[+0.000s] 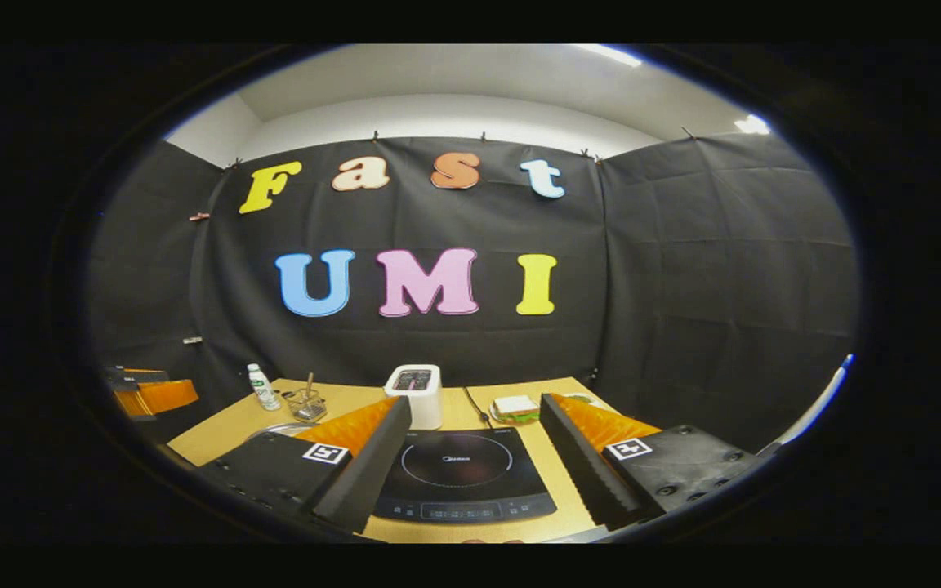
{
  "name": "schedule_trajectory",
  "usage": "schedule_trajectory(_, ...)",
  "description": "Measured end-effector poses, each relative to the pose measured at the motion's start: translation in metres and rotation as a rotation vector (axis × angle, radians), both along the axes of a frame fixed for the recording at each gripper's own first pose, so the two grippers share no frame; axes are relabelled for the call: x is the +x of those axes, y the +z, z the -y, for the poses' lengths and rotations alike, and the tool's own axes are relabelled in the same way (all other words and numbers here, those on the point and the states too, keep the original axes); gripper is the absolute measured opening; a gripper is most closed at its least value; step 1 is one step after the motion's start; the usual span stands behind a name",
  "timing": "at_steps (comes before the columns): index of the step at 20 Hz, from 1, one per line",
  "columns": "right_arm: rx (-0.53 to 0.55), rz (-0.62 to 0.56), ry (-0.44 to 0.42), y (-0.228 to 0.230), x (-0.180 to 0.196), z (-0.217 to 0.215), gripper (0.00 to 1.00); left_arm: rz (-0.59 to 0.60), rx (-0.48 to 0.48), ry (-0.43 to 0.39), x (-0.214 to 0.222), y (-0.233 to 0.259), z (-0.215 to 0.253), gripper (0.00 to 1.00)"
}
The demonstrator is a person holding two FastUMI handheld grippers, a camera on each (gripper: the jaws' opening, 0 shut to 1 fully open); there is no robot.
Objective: First push the handle of the pot to place it horizontally, then grasp the pot with both hands and set it on the induction cooktop.
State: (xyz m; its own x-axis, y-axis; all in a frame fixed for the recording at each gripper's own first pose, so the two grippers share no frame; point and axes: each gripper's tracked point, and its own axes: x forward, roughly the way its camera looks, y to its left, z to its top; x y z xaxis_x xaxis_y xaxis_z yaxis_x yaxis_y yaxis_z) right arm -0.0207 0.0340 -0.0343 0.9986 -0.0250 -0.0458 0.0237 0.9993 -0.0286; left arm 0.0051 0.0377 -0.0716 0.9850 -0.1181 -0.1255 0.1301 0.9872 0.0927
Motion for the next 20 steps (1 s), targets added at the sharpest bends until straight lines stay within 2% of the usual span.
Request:
schedule_trajectory(2,-0.014,-0.006,-0.005,-0.003,-0.001,0.004,0.98,-0.058,-0.039,-0.025,0.002,-0.016,0.002,0.90)
schedule_trajectory(4,-0.017,-0.011,-0.012,-0.005,-0.001,0.006,0.98,-0.109,-0.073,-0.031,0.006,-0.029,-0.003,0.77)
schedule_trajectory(6,-0.010,-0.020,-0.017,-0.008,-0.002,0.007,0.98,-0.158,-0.088,-0.019,0.008,-0.042,-0.014,0.57)
schedule_trajectory(8,-0.003,-0.030,-0.018,-0.011,-0.002,0.004,0.98,-0.187,-0.086,-0.012,0.008,-0.050,-0.023,0.45)
schedule_trajectory(9,-0.005,-0.034,-0.017,-0.013,-0.002,0.002,0.98,-0.200,-0.080,-0.016,0.008,-0.054,-0.027,0.36)
schedule_trajectory(10,-0.012,-0.038,-0.015,-0.015,-0.002,0.000,0.98,-0.216,-0.076,-0.027,0.007,-0.061,-0.029,0.32)
schedule_trajectory(11,-0.020,-0.042,-0.013,-0.017,-0.003,-0.001,0.98,-0.238,-0.070,-0.041,0.007,-0.067,-0.030,0.20)
schedule_trajectory(13,-0.036,-0.053,-0.013,-0.021,-0.003,-0.002,0.98,-0.277,-0.057,-0.051,0.006,-0.081,-0.037,0.24)
schedule_trajectory(15,-0.037,-0.072,-0.013,-0.027,-0.004,-0.005,0.98,-0.313,-0.056,-0.052,0.007,-0.097,-0.044,0.09)
schedule_trajectory(16,-0.033,-0.087,-0.008,-0.031,-0.005,-0.007,0.98,-0.334,-0.057,-0.050,0.006,-0.108,-0.049,0.06)
schedule_trajectory(20,-0.029,-0.116,-0.002,-0.041,-0.008,-0.013,0.98,-0.443,-0.038,-0.039,-0.002,-0.159,-0.065,0.05)
